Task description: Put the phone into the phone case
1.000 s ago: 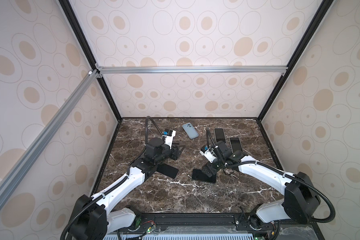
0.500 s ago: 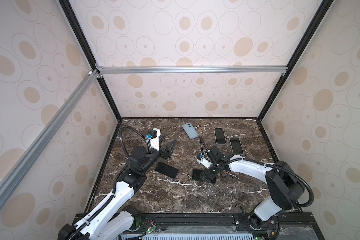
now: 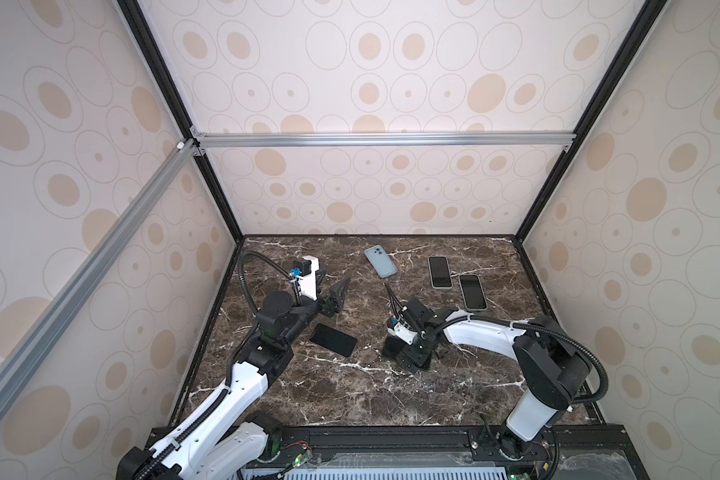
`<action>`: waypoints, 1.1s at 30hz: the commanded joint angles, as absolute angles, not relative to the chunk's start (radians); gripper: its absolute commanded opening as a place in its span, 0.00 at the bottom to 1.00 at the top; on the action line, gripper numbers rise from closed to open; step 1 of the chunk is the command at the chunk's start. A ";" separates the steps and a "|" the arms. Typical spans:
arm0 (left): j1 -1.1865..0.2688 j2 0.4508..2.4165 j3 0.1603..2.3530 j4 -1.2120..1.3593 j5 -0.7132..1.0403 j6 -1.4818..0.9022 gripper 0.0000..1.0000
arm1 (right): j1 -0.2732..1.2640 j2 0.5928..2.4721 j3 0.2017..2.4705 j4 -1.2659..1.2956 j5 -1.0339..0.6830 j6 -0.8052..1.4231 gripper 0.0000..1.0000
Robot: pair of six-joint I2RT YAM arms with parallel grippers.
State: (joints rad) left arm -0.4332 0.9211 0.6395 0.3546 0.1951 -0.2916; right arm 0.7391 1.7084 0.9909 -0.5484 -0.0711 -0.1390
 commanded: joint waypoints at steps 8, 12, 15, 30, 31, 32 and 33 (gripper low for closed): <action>-0.421 0.945 0.647 0.359 0.180 -0.284 0.74 | 0.812 1.799 1.092 -0.649 0.016 -0.090 0.95; -0.418 0.947 0.650 0.351 0.169 -0.285 0.74 | 0.818 1.819 1.113 -0.659 0.037 -0.039 0.92; -0.417 0.947 0.651 0.347 0.163 -0.285 0.74 | 0.815 1.828 1.121 -0.654 0.071 -0.007 0.91; -0.415 0.951 0.653 0.341 0.156 -0.296 0.73 | 0.630 1.816 1.119 -0.709 0.177 0.182 0.73; -0.414 0.951 0.653 0.342 0.154 -0.296 0.73 | 0.605 1.810 1.112 -0.709 0.177 0.195 0.73; -0.415 0.952 0.653 0.340 0.152 -0.297 0.73 | 0.581 1.802 1.107 -0.706 0.176 0.211 0.73; -0.415 0.953 0.652 0.340 0.150 -0.296 0.73 | 0.549 1.794 1.099 -0.703 0.171 0.228 0.73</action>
State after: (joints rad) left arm -0.4259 0.9501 0.6395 0.3489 0.1612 -0.2951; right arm 0.6151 1.8114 1.1297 -0.6510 0.0982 0.1593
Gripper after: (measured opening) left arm 0.733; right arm 0.776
